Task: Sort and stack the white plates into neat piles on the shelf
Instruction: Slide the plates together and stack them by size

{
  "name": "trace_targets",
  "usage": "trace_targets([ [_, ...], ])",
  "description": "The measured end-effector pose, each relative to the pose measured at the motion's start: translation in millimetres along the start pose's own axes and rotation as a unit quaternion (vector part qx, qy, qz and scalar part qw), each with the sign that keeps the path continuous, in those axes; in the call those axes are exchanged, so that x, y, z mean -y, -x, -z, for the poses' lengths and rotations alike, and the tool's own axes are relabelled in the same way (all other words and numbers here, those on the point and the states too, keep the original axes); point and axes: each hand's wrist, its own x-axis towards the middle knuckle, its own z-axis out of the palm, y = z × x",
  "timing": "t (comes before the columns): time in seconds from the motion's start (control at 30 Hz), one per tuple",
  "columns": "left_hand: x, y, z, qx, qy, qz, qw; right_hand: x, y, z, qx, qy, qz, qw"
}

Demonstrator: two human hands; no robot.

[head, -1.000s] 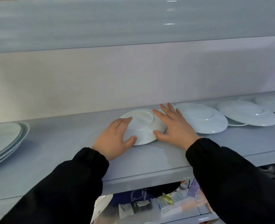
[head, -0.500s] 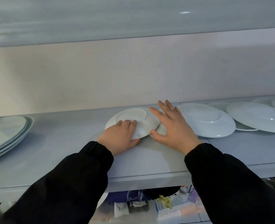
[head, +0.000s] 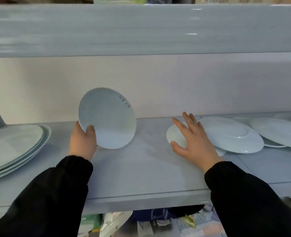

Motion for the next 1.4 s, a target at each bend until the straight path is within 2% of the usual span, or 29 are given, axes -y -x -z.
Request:
trace_targets([
  [0.1,11,-10,-2,0.066,0.024,0.086,0.994,10,-2,-9,0.0,0.019,0.002,1.0],
  [0.23,24,-19,-6,0.151,-0.035,0.087,0.984,22,-6,-20,0.025,0.04,-0.012,0.999],
  [0.4,37,-19,-13,0.194,-0.16,-0.044,0.967,28,-5,-24,0.044,0.068,-0.032,0.996],
  [0.5,41,-17,-17,0.23,-0.184,-0.092,0.951,27,-2,-22,0.044,0.067,-0.048,0.996],
  [0.67,42,-11,-19,0.324,-0.234,-0.139,0.906,25,3,-18,0.045,0.07,-0.062,0.995],
  [0.77,39,-7,-19,0.344,-0.259,-0.245,0.869,25,6,-15,0.044,0.067,-0.069,0.994],
  [0.83,37,-1,-18,0.367,-0.293,-0.281,0.837,24,7,-14,0.048,0.068,-0.068,0.994],
  [1.27,29,7,-10,0.273,-0.328,-0.238,0.872,-14,22,9,0.057,0.092,-0.033,0.994],
  [1.33,23,13,-13,0.227,-0.304,-0.255,0.889,-27,24,16,0.059,0.096,-0.034,0.993],
  [1.4,13,23,-20,0.19,-0.281,-0.306,0.889,-39,26,23,0.061,0.098,-0.033,0.993],
])
